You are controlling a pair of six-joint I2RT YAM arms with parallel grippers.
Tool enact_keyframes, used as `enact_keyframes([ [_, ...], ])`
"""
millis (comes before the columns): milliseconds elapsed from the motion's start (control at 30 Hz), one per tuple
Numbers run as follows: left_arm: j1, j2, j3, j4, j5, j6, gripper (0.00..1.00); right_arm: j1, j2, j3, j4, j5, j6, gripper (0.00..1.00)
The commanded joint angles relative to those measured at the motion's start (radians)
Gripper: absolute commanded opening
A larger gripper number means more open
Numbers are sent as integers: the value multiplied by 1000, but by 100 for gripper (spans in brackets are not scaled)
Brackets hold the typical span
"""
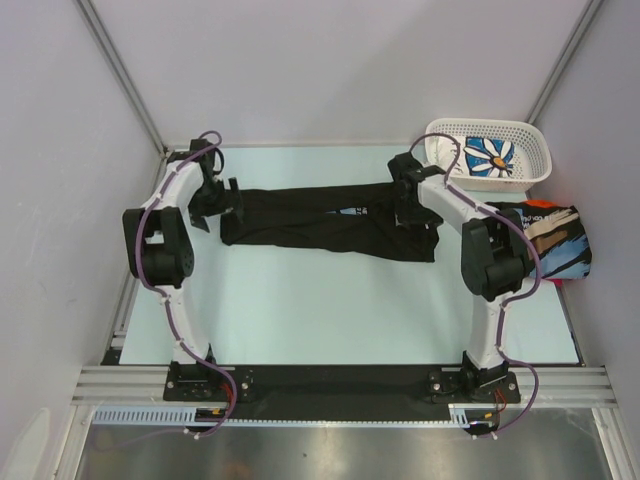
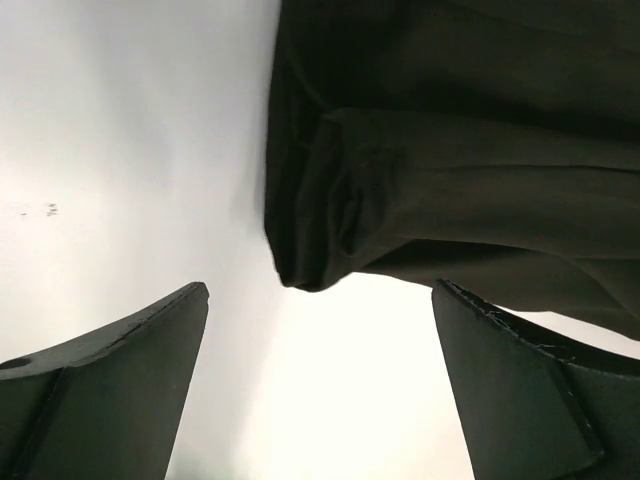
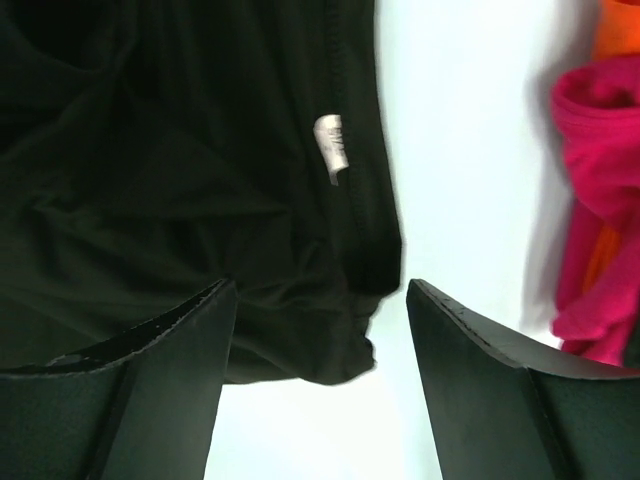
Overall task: Fold and stack the t-shirts
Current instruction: Fold the other side of the tshirt into a rectangle
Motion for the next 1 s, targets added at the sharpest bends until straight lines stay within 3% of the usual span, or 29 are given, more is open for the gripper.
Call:
enact_keyframes([
  [0, 6, -41, -2, -13, -61, 32, 100, -1, 54, 43, 33, -64, -5, 70],
  [67, 6, -32, -8, -15, -66, 33, 100, -2, 67, 47, 42, -104, -10, 65],
  [133, 8, -18, -12, -13, -64, 30, 98, -5, 80, 58, 50, -143, -5, 47],
  [167, 6, -13, -12, -13, -64, 29, 96, -8, 86, 61, 50, -156, -4, 37],
  [200, 6, -6, -14, -10, -63, 29, 95, -8, 90, 67, 47, -165, -2, 13],
  [233, 8, -1, -11, -9, -63, 29, 93, -8, 101, 79, 45, -171, -2, 0],
  [333, 6, 11, -6, -4, -61, 29, 89, -8, 104, 98, 36, -168, -13, 0],
  [400, 6, 13, -9, 11, -41, 32, 71, -8, 97, 103, 36, -162, -20, 0],
  [433, 6, 23, -8, 11, -35, 33, 61, -10, 95, 104, 36, -154, -25, 0],
  [467, 6, 29, -8, 13, -32, 33, 41, -10, 91, 109, 35, -148, -28, 0],
  [533, 6, 55, -11, 14, -20, 36, 23, -10, 89, 115, 33, -133, -30, 0],
  [567, 5, 63, -11, 14, -18, 36, 1, -11, 86, 116, 33, -128, -31, 0],
  [967, 2, 94, -29, 17, -40, 41, 0, -19, 74, 92, 34, -99, -25, 0],
])
